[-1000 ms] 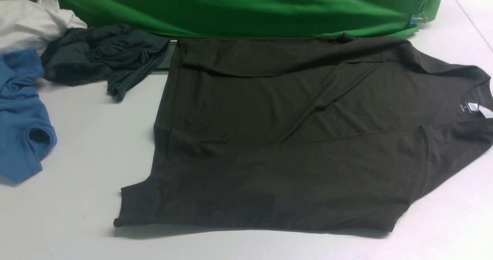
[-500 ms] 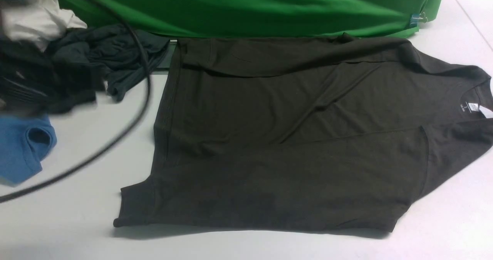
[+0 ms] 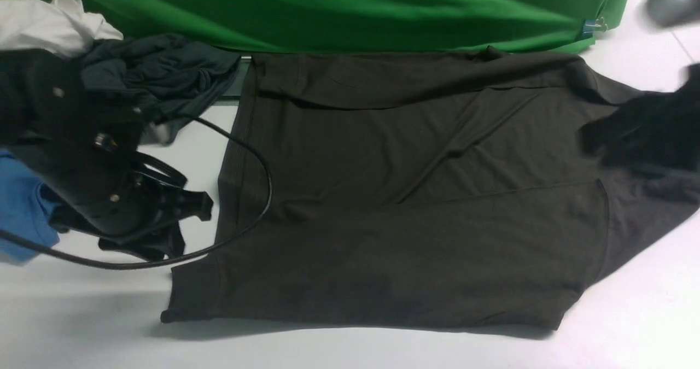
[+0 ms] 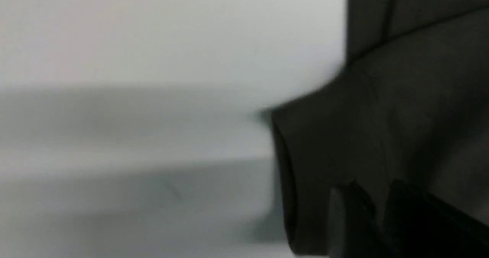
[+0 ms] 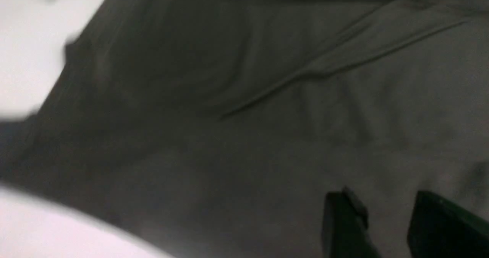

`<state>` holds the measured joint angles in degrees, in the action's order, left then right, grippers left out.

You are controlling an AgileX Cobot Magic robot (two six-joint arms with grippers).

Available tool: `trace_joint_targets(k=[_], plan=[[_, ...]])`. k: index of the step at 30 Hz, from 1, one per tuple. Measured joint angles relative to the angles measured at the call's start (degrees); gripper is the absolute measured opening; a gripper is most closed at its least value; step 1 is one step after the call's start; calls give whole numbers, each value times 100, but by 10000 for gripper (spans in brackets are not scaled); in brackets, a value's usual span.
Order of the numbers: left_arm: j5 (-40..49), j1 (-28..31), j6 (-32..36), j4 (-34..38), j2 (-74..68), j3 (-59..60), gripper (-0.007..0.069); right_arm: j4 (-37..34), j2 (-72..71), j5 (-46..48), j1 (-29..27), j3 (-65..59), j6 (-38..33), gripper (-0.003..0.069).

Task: Fold a long-sleeved shirt on a white desktop.
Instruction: 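Grasp the left edge of the dark T-shirt lying flat on the table, then fold the left side of the black T-shirt inward over its body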

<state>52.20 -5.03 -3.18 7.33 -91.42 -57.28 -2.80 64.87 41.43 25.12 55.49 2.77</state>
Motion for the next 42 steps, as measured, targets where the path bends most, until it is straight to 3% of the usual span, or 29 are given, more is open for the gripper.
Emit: trace_joint_targets(k=[3,5,7,13,19,24,27,34,42], plan=[[-228,0,-28,-81,-258,0,375,-7,271,15,348,0,-92,240],[-290,0,-28,-138,-310,0,406,-12,327,20,424,0,-128,240],[-424,0,-15,-239,-451,-2,491,-16,422,20,538,0,-175,240],[-454,0,34,-138,-1040,-2,528,-16,435,15,578,0,-182,240],[-389,-4,318,-81,-1250,-124,428,-16,435,15,578,0,-182,240],[-461,-4,463,46,-1208,-121,142,-16,435,15,578,0,-182,240],[-484,-12,463,103,-1173,-109,65,-16,435,10,578,0,-182,240],[-263,-12,477,52,-999,-342,57,-16,435,-149,578,0,-187,240],[9,-12,501,57,-536,-1490,57,-16,435,-186,578,0,-187,240]])
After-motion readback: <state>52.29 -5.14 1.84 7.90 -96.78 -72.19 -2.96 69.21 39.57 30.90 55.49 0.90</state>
